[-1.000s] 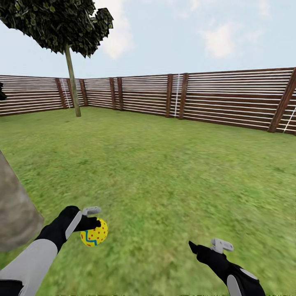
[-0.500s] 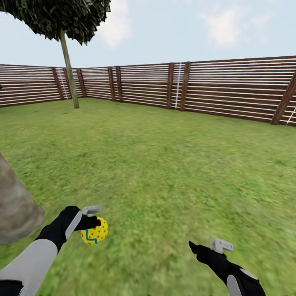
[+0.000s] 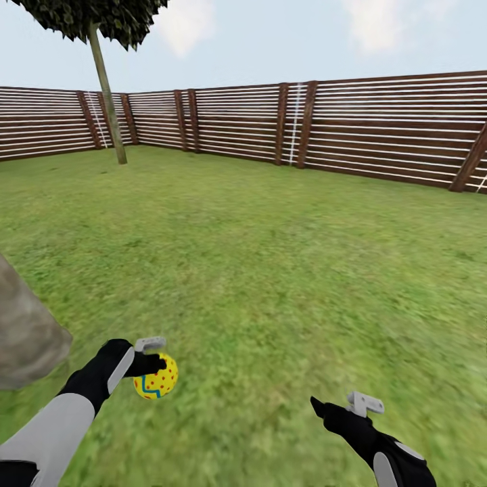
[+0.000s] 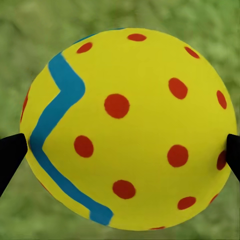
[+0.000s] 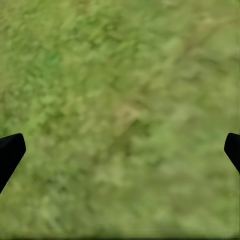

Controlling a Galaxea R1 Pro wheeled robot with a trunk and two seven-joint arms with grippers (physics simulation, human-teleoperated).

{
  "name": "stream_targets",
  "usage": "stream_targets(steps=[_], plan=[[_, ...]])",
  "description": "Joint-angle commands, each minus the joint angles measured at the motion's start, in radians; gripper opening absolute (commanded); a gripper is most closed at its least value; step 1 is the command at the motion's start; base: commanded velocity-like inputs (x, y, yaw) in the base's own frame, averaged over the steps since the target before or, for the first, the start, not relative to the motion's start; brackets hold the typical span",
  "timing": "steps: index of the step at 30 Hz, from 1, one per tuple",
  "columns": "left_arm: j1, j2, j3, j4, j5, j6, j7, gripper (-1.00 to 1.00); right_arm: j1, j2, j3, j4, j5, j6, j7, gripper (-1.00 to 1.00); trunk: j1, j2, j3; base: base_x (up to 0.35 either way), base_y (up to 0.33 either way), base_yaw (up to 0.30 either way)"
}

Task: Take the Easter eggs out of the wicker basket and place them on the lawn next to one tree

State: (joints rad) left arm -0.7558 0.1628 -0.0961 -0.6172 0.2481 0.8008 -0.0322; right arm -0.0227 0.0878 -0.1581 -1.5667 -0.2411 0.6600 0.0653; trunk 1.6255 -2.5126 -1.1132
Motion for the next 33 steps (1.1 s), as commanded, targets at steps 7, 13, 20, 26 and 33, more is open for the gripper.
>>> stream_targets(steps=[7, 13, 20, 26, 33], plan=[[0.0, 0.001, -0.005, 0.001, 0.004, -0.047, 0.028, -1.0, -0.001, 0.001, -0.003, -0.001, 0.002, 0.006, 0.007, 1.0, 0.003, -0.002, -0.028, 0.0, 0.0, 0.0], [0.0, 0.001, -0.004, -0.001, 0.005, -0.063, 0.038, -1.0, 0.0, 0.001, -0.003, -0.001, 0.002, 0.006, 0.007, 1.0, 0.006, -0.003, -0.051, 0.0, 0.0, 0.0], [0.0, 0.001, -0.004, -0.001, 0.005, -0.084, 0.038, -1.0, -0.001, 0.001, -0.003, -0.001, 0.002, 0.006, 0.008, 1.0, 0.009, -0.005, -0.078, 0.0, 0.0, 0.0], [-0.003, 0.006, -0.002, -0.003, 0.005, -0.077, 0.04, -1.0, -0.002, -0.005, -0.005, -0.001, 0.0, 0.003, 0.008, 1.0, 0.011, -0.006, -0.094, 0.0, 0.0, 0.0], [-0.003, 0.006, -0.002, -0.003, 0.005, -0.077, 0.04, -1.0, -0.002, -0.005, -0.005, -0.001, 0.0, 0.003, 0.008, 1.0, 0.014, -0.008, -0.121, 0.0, 0.0, 0.0]])
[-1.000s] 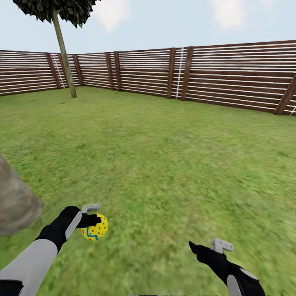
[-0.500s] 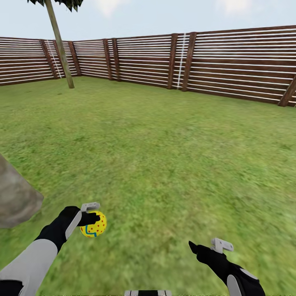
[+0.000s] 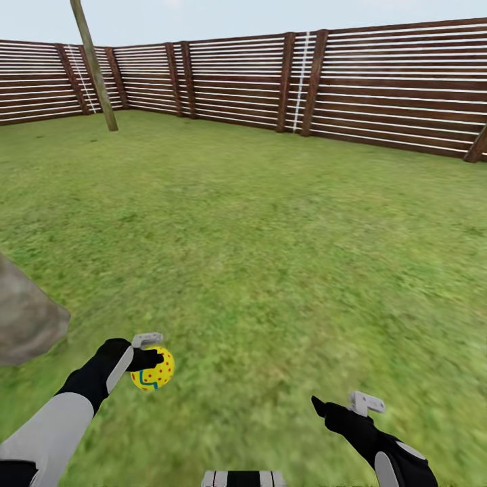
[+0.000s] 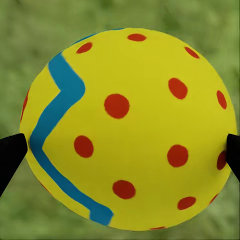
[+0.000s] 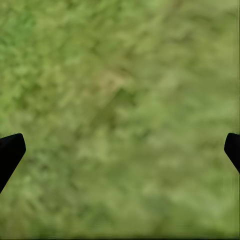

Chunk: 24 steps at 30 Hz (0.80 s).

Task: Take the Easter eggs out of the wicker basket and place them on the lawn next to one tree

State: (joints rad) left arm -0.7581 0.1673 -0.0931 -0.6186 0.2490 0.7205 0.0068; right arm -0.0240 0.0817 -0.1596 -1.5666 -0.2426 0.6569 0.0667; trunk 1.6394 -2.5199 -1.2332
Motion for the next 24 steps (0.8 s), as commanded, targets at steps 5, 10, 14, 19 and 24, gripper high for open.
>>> stream_targets(steps=[5, 10, 14, 19, 24], plan=[[0.0, 0.001, -0.005, -0.001, 0.004, 0.004, 0.001, -1.0, -0.001, 0.001, -0.003, -0.001, 0.002, 0.006, 0.007, 1.0, 0.002, -0.002, -0.02, 0.0, 0.0, 0.0], [0.0, -0.005, -0.006, -0.009, 0.004, -0.008, 0.001, -1.0, 0.002, 0.001, -0.009, -0.014, 0.002, -0.003, 0.023, 1.0, 0.004, -0.003, -0.04, 0.0, 0.0, 0.0], [0.002, -0.006, -0.005, -0.078, 0.004, -0.004, 0.002, -1.0, 0.009, -0.005, -0.081, -0.017, 0.004, -0.037, 0.418, 1.0, 0.006, -0.004, -0.055, 0.0, 0.0, 0.0], [0.003, -0.006, -0.005, -0.1, 0.004, -0.01, 0.004, -1.0, 0.01, -0.009, -0.149, -0.018, 0.005, -0.038, 0.612, 1.0, 0.008, -0.005, -0.074, 0.0, 0.0, 0.0], [0.003, -0.006, -0.005, -0.101, 0.004, -0.012, 0.004, -1.0, 0.01, -0.01, -0.154, -0.018, 0.005, -0.036, 0.628, 1.0, 0.011, -0.006, -0.094, 0.0, 0.0, 0.0]])
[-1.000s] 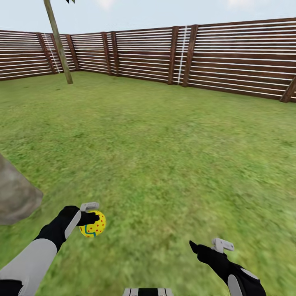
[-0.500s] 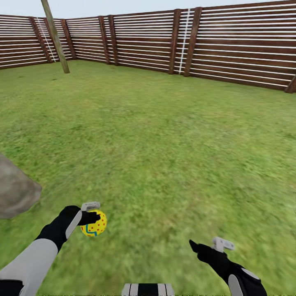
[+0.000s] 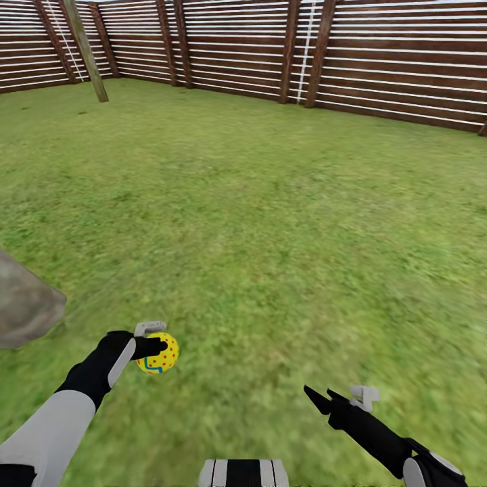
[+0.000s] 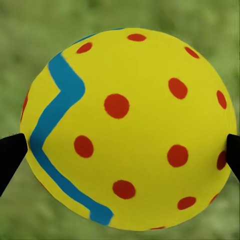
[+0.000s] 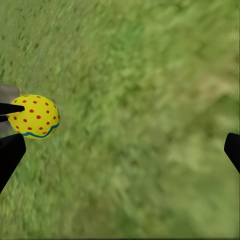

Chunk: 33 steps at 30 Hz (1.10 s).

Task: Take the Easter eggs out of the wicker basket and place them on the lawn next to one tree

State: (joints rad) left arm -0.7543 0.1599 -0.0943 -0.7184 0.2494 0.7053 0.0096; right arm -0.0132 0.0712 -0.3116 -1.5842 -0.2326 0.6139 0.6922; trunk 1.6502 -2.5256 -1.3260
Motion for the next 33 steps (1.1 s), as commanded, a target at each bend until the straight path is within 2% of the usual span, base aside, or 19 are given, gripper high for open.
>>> stream_targets(steps=[1, 8, 14, 21, 30, 33], plan=[[0.0, 0.001, -0.004, -0.001, 0.004, 0.004, 0.001, -1.0, -0.001, 0.001, -0.002, 0.0, -0.005, 0.007, 0.003, 1.0, 0.0, -0.001, -0.005, 0.0, 0.0, 0.0], [0.0, 0.001, -0.004, -0.011, 0.004, 0.002, 0.002, -1.0, -0.001, 0.0, -0.001, 0.0, -0.005, 0.009, 0.006, 1.0, 0.003, -0.002, -0.032, 0.0, 0.0, 0.0], [0.0, 0.001, -0.004, -0.121, 0.004, 0.003, 0.002, -1.0, -0.001, -0.006, 0.0, 0.0, -0.005, 0.009, 0.016, 1.0, 0.006, -0.004, -0.055, 0.0, 0.0, 0.0], [0.0, 0.001, -0.004, -0.135, 0.004, 0.002, 0.003, -1.0, -0.001, -0.008, -0.001, 0.0, 0.0, 0.011, 0.06, 1.0, 0.009, -0.005, -0.082, 0.0, 0.0, 0.0], [0.003, 0.0, -0.005, -0.14, 0.004, 0.002, 0.004, -1.0, -0.001, -0.008, -0.001, 0.001, 0.009, 0.013, 0.067, 1.0, 0.013, -0.007, -0.117, 0.0, 0.0, 0.0], [0.003, 0.001, -0.004, -0.141, 0.004, 0.002, 0.003, -1.0, -0.001, -0.008, -0.001, 0.001, 0.01, 0.013, 0.067, 1.0, 0.013, -0.007, -0.117, 0.0, 0.0, 0.0]])
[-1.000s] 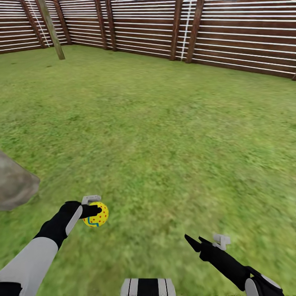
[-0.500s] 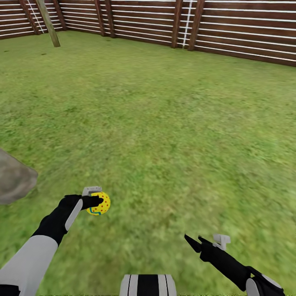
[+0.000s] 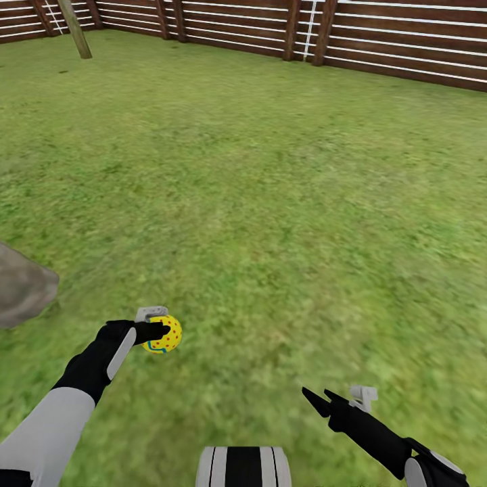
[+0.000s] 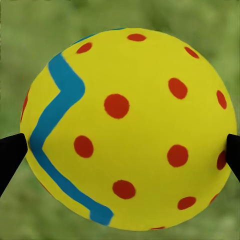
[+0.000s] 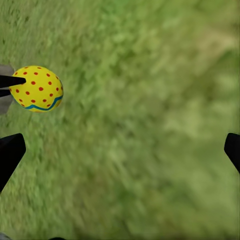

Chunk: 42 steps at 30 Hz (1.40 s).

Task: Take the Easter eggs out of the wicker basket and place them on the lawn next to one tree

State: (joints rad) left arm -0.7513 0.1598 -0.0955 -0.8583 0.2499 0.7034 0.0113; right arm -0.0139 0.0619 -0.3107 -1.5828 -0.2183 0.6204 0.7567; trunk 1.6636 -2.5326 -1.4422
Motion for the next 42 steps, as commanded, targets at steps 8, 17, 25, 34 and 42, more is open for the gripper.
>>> stream_targets(steps=[8, 17, 25, 34, 42], plan=[[0.0, 0.001, -0.003, -0.008, 0.003, 0.004, 0.001, -1.0, 0.0, 0.001, -0.002, 0.0, -0.004, 0.007, 0.003, 1.0, 0.003, -0.002, -0.028, 0.0, 0.0, 0.0], [0.0, 0.001, -0.003, -0.014, 0.003, 0.004, 0.001, -1.0, -0.001, 0.001, -0.002, 0.0, -0.004, 0.007, 0.003, 1.0, 0.006, -0.003, -0.051, 0.0, 0.0, 0.0], [0.0, 0.001, -0.003, -0.015, 0.003, 0.004, 0.001, -1.0, -0.001, 0.001, -0.002, 0.0, -0.004, 0.007, 0.003, 1.0, 0.009, -0.005, -0.078, 0.0, 0.0, 0.0], [0.0, 0.001, -0.003, -0.015, 0.003, 0.004, 0.001, -1.0, -0.001, 0.001, -0.002, 0.0, -0.004, 0.007, 0.003, 1.0, 0.011, -0.006, -0.097, 0.0, 0.0, 0.0], [0.0, 0.0, -0.003, -0.015, 0.003, 0.004, 0.001, -1.0, -0.001, 0.001, -0.002, 0.001, -0.004, 0.007, 0.003, 1.0, 0.014, -0.007, -0.121, 0.0, 0.0, 0.0]])
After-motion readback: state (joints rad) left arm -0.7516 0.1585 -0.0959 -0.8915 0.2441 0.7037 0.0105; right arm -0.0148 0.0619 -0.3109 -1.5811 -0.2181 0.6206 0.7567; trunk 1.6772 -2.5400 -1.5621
